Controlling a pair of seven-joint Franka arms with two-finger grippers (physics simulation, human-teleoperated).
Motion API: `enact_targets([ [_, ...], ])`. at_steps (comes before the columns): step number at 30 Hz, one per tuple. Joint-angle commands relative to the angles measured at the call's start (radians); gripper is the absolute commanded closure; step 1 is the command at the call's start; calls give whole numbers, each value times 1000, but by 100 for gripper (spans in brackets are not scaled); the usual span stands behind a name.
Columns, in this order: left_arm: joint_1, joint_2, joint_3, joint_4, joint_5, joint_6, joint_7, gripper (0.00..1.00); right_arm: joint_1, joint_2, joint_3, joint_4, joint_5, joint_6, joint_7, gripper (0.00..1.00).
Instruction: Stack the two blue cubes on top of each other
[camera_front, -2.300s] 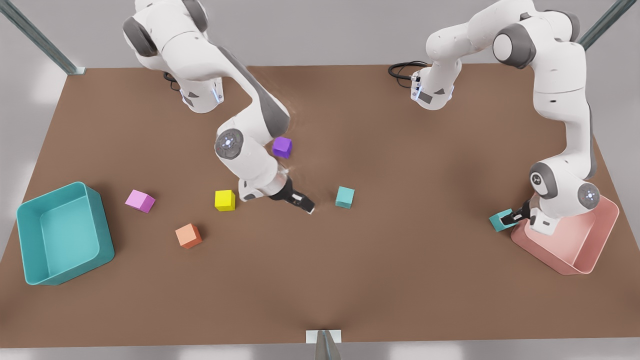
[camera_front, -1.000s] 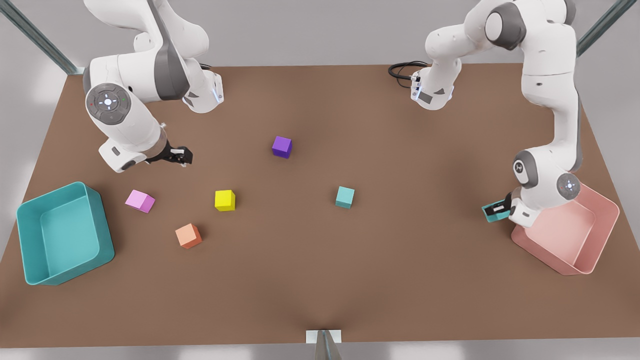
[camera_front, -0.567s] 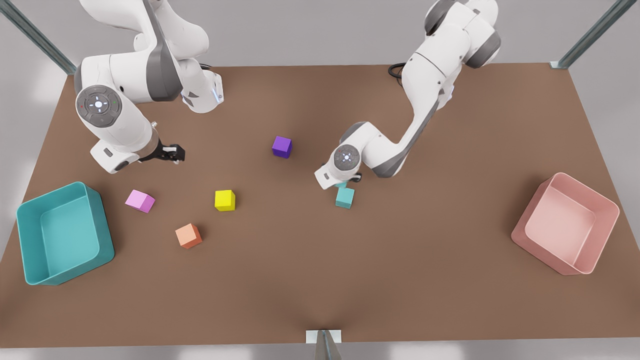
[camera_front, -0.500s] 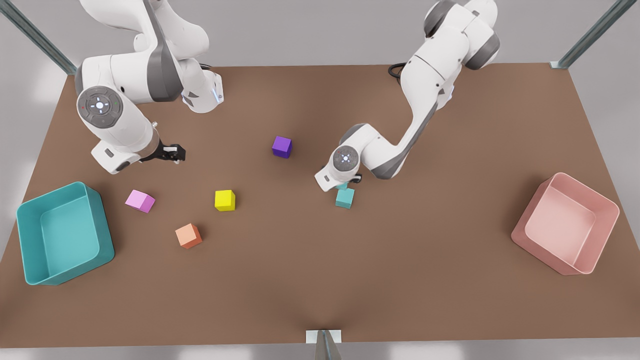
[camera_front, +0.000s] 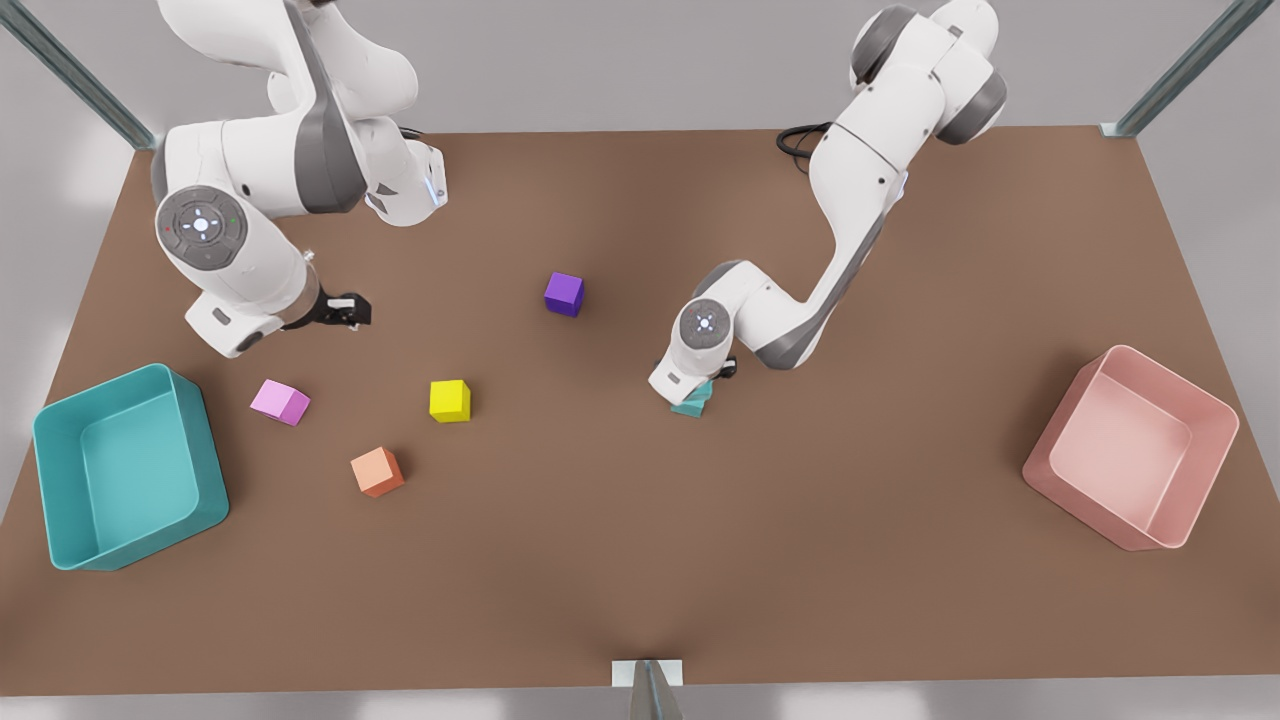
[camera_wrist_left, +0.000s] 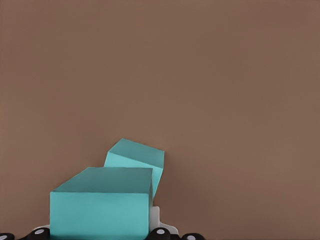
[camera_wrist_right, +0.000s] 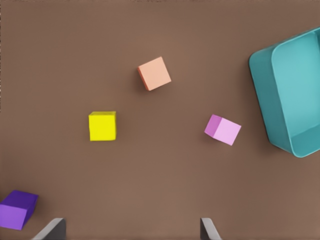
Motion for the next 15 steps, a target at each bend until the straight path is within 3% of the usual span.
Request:
enact_targets([
  [1, 0, 3, -1, 0, -1, 16, -197, 32, 0, 6, 0, 9, 4, -4, -27, 0],
  [2, 0, 8, -1, 0, 0, 16, -197, 32, 0, 6, 0, 9, 4, -4, -27, 0],
  [4, 0, 8, -1, 0, 0, 18, -197, 0, 0, 6, -1, 9, 3, -7, -27, 0],
  [14, 14, 1, -7, 1, -4, 22, -202, 0, 3, 8, 0, 11, 0, -5, -25, 0],
  [15, 51, 1, -51, 1, -3, 19, -203, 0, 3, 8, 0, 11, 0, -5, -25, 0],
])
